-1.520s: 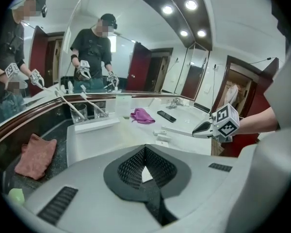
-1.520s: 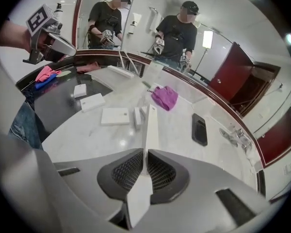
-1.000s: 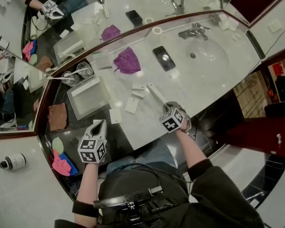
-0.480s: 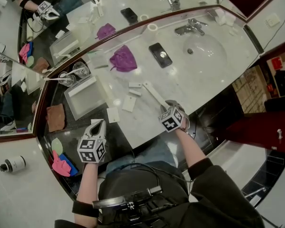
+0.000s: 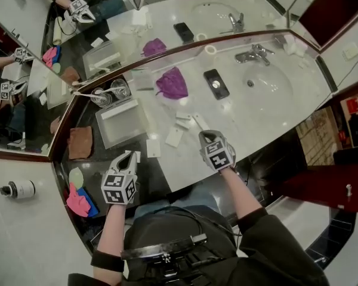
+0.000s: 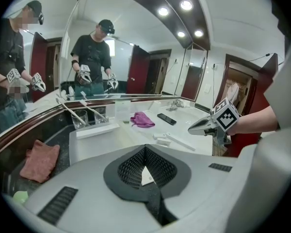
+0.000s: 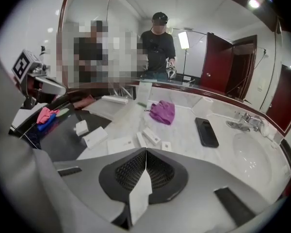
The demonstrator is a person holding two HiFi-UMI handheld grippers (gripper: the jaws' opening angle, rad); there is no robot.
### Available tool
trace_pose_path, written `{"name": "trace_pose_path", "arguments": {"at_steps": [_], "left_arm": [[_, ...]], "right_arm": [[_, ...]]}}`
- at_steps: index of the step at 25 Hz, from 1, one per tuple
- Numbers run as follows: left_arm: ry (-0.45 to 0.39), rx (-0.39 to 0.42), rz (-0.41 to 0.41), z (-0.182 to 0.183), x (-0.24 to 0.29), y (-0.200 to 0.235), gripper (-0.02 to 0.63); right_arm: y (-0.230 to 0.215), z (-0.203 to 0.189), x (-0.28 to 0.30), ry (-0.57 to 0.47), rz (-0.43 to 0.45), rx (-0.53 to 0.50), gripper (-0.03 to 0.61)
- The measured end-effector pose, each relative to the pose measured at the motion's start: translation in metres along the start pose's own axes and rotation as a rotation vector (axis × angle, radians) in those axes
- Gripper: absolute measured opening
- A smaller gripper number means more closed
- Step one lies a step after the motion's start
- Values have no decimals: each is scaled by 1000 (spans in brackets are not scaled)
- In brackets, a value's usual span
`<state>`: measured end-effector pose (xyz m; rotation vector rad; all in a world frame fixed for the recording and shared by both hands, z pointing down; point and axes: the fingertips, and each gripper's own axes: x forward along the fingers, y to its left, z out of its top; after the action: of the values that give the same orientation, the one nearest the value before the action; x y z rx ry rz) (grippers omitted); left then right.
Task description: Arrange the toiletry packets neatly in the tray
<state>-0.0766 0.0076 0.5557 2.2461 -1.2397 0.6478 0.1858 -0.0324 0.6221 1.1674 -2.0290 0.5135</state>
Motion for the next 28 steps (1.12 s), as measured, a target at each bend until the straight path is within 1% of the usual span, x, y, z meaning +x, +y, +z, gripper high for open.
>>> {"name": "trace_pose_path", "arguments": {"at_steps": [7, 12, 16, 19, 22, 25, 28], "left_arm": [[-59, -41, 88, -1, -31, 32, 0], [-93, -72, 136, -3, -54, 52, 0], [-121, -90, 159, -4, -70, 63, 0], [-134, -86, 177, -4, -79, 70, 0], [-141, -67, 194, -4, -86, 73, 0], [-161, -84, 195, -3, -91, 76, 0], [-164, -99, 198, -3, -94, 81, 2]], "right_arm": [[63, 82, -4, -143, 166, -33, 6], [118, 118, -9, -215, 291, -82, 6], [160, 137, -13, -255, 372, -136, 7], [178, 144, -13, -262, 404, -155, 8], [186, 145, -10, -257, 412, -170, 8], [189, 144, -8, -248, 408, -183, 8], [192, 142, -3, -238, 400, -199, 8]]}}
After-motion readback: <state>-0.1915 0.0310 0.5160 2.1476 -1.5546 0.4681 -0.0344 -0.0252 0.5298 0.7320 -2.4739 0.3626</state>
